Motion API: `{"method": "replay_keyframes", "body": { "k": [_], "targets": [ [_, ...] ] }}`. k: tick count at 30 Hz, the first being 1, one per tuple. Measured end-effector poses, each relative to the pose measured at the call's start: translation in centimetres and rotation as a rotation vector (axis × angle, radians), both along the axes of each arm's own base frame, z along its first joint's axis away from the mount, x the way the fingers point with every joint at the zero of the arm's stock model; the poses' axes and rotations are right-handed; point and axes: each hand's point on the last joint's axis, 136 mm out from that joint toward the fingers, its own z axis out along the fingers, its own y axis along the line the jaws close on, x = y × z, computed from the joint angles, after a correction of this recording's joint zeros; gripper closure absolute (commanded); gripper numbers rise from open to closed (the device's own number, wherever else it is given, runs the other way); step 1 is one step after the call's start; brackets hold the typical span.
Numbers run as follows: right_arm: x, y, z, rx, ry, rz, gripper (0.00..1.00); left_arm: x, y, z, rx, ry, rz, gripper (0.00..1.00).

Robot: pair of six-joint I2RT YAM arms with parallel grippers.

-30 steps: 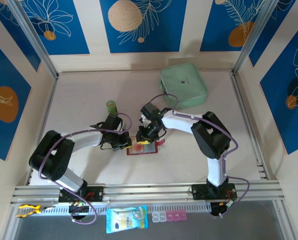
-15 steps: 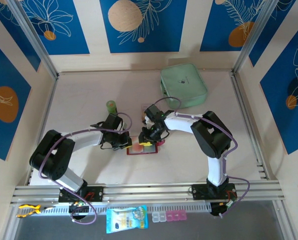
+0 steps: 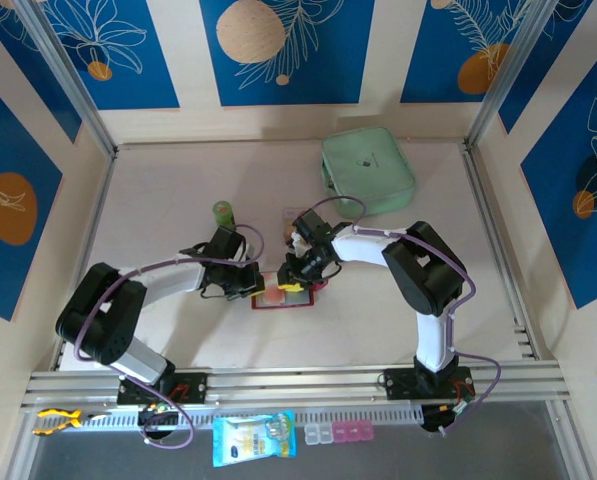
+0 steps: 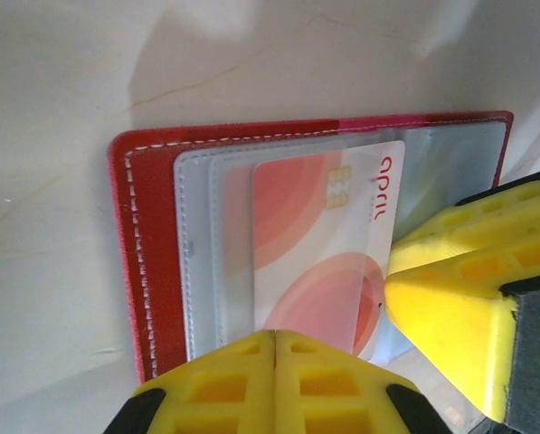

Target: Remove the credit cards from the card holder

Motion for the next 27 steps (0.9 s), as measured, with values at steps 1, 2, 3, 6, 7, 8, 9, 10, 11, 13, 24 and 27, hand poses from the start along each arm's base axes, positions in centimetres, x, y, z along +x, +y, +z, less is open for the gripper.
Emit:
{"method": "replay_keyframes", "body": {
  "k": [1, 2, 3, 6, 7, 8, 9, 10, 11, 13, 24, 27],
  "targets": [
    [-0.03, 0.01, -0.02, 0.002, 0.001, 0.000, 0.74, -0.01, 0.01, -0.07, 0.002, 0.002, 0.000, 1.00],
    [-0.06, 0.05, -0.03, 0.006, 0.003, -0.001, 0.74, -0.06, 0.05, -0.25, 0.005, 0.007, 0.000, 1.00],
    [-0.05, 0.07, -0.04, 0.009, 0.003, -0.001, 0.74, -0.15, 0.15, -0.52, 0.013, 0.015, 0.001, 1.00],
    [-0.09, 0.25, 0.03, 0.028, 0.011, -0.006, 0.76, -0.20, 0.18, -0.70, 0.017, 0.021, -0.001, 1.00],
    [-0.10, 0.30, 0.03, 0.034, 0.013, -0.007, 0.77, -0.22, 0.18, -0.75, 0.018, 0.022, -0.002, 1.00],
    [-0.14, 0.30, 0.00, 0.039, 0.018, -0.011, 0.77, -0.22, 0.19, -0.79, 0.018, 0.023, -0.002, 1.00],
    [-0.15, 0.32, -0.03, 0.044, 0.021, -0.013, 0.77, -0.22, 0.18, -0.79, 0.018, 0.023, -0.002, 1.00],
    [-0.16, 0.35, 0.01, 0.050, 0.021, -0.014, 0.78, -0.22, 0.18, -0.79, 0.018, 0.023, -0.002, 1.00],
    [-0.15, 0.34, 0.08, 0.057, 0.022, -0.016, 0.79, -0.22, 0.18, -0.79, 0.018, 0.023, -0.002, 1.00],
    [-0.25, 0.34, 0.26, 0.065, 0.025, -0.019, 0.81, -0.22, 0.18, -0.79, 0.018, 0.023, -0.002, 1.00],
    [-0.14, 0.44, 0.70, 0.119, 0.030, -0.036, 0.89, -0.20, 0.17, -0.78, 0.018, 0.023, -0.002, 1.00],
    [-0.09, 0.25, 0.59, 0.124, 0.032, -0.040, 0.91, -0.20, 0.18, -0.78, 0.018, 0.022, -0.002, 1.00]
  ]
}}
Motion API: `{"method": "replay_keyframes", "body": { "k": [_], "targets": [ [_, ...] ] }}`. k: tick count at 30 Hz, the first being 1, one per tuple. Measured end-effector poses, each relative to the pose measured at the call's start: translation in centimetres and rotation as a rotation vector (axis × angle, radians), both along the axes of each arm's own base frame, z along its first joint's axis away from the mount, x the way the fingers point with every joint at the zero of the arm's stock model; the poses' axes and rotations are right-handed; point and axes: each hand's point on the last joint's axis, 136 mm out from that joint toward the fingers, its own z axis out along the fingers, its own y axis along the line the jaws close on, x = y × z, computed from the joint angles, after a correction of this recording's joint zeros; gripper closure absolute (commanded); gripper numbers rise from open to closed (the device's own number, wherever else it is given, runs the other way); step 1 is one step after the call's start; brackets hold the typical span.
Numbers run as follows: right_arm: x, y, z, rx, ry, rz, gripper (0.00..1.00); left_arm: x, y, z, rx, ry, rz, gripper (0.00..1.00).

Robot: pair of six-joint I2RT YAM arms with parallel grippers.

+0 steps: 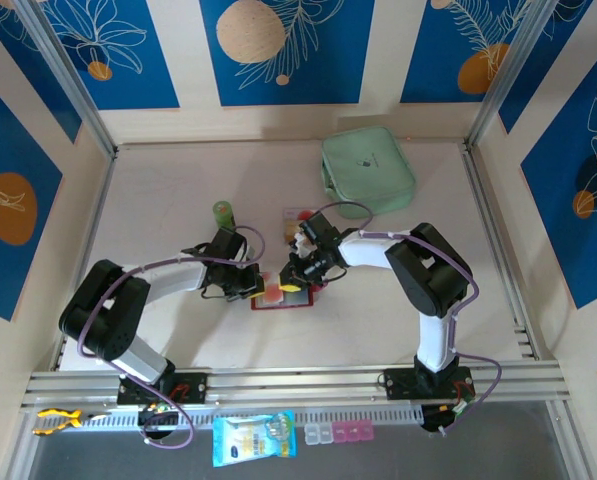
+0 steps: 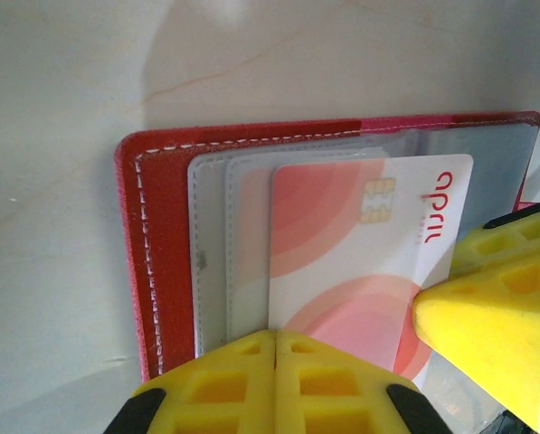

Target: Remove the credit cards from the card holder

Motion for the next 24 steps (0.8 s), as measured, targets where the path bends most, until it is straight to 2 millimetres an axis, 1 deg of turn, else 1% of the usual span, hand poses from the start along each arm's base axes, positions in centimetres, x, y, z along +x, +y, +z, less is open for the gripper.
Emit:
{"method": "replay_keyframes", "body": {
  "k": [7, 12, 17, 21, 24],
  "targets": [
    [0.2, -1.2, 0.8, 0.004, -0.023, -0.014, 0.92, 0.0, 0.0, 0.0, 0.001, 0.000, 0.000, 1.00],
    [0.3, -2.4, 1.1, -0.032, -0.044, -0.020, 0.93, 0.0, 0.0, 0.0, 0.001, 0.000, 0.000, 1.00],
    [0.0, -3.5, 1.0, -0.093, -0.059, -0.005, 0.93, 0.0, 0.0, 0.0, 0.001, 0.000, 0.000, 1.00],
    [0.1, -4.1, 1.3, -0.130, -0.077, 0.003, 0.94, 0.0, 0.0, 0.0, 0.002, 0.001, 0.000, 1.00],
    [0.1, -4.1, 1.5, -0.143, -0.085, 0.011, 0.94, 0.0, 0.0, 0.0, 0.001, 0.001, 0.000, 1.00]
  ]
}}
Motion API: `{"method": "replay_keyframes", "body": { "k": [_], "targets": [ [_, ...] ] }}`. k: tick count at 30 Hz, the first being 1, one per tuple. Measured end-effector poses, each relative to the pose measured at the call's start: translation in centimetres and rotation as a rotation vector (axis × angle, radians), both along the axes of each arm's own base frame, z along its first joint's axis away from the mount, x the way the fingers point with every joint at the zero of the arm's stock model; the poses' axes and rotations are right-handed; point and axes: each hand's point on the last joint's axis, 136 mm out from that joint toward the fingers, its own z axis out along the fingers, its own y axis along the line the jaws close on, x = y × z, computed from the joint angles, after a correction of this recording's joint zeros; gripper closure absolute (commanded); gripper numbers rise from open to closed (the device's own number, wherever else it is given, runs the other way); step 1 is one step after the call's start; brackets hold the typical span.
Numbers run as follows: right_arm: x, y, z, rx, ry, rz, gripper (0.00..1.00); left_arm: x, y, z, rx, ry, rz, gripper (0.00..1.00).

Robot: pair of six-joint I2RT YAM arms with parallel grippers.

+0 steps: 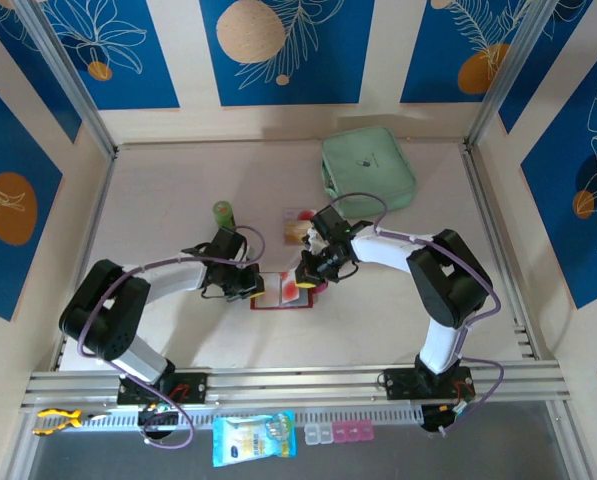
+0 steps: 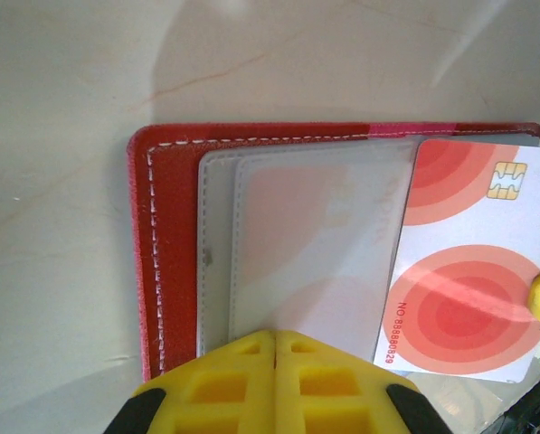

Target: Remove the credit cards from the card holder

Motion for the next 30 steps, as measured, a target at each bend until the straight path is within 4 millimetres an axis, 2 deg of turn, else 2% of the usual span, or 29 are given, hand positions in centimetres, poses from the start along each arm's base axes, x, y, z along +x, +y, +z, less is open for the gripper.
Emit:
{"method": "replay_keyframes", "body": {
  "k": [9, 18, 25, 30],
  "targets": [
    [-0.3, 1.5, 0.7, -0.012, -0.029, 0.041, 0.94, 0.1, -0.9, -0.1, -0.001, 0.001, -0.022, 1.00],
    [-0.4, 1.3, 0.5, -0.036, -0.025, 0.039, 0.94, 0.0, -1.8, 0.0, -0.009, 0.001, -0.043, 1.00],
    [-0.2, 0.5, 0.9, -0.067, -0.038, 0.045, 0.95, -0.1, -1.5, 0.0, 0.007, 0.000, -0.038, 1.00],
    [0.5, -1.0, 2.5, -0.090, -0.081, 0.064, 0.97, -0.3, -1.0, 0.2, 0.027, -0.003, -0.033, 1.00]
  ]
}}
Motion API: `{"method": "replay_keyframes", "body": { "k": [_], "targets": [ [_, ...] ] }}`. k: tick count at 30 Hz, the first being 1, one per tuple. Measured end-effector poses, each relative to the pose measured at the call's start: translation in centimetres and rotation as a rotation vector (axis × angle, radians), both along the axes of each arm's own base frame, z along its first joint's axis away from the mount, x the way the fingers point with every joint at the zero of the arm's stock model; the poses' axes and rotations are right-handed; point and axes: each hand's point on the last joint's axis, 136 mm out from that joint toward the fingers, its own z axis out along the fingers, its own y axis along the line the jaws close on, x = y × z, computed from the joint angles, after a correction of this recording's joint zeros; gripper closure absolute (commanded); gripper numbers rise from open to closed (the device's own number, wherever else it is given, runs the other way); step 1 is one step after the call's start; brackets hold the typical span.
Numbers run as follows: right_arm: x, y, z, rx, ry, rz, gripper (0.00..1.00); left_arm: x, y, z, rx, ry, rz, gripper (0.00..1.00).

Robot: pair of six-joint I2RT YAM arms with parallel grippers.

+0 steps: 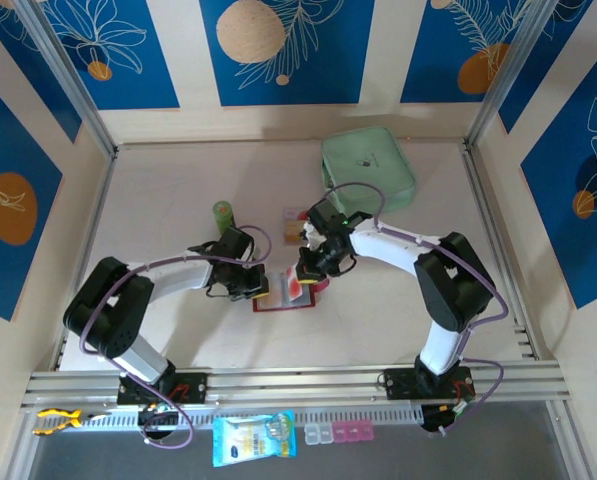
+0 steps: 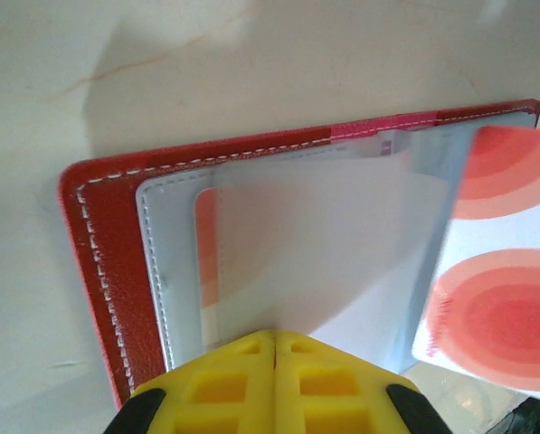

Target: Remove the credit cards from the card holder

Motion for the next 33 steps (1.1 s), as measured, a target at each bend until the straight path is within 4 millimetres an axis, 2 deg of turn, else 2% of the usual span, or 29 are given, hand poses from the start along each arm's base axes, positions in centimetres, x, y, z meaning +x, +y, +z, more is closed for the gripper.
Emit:
{"method": "replay_keyframes", "body": {
  "k": [5, 13, 20, 26, 33],
  "targets": [
    [1.0, -1.0, 1.6, -0.016, -0.077, 0.076, 0.99, -0.1, 0.1, 0.1, 0.005, 0.002, 0.001, 1.00],
    [3.2, -2.7, 4.1, -0.136, -0.293, 0.303, 1.00, -0.2, 0.2, 0.2, 0.003, -0.001, 0.002, 0.98],
    [4.9, -3.8, 5.4, -0.201, -0.486, 0.608, 1.00, 0.1, 0.2, 1.1, -0.008, -0.031, 0.005, 0.93],
    [7.7, -4.7, 5.0, -0.323, -0.599, 0.868, 1.00, 0.4, 0.3, 2.1, -0.013, -0.067, 0.010, 0.89],
    [12.3, -4.8, 6.4, -0.355, -0.698, 0.988, 1.00, 0.7, 1.2, 3.7, -0.021, -0.116, 0.035, 0.89]
  ]
}}
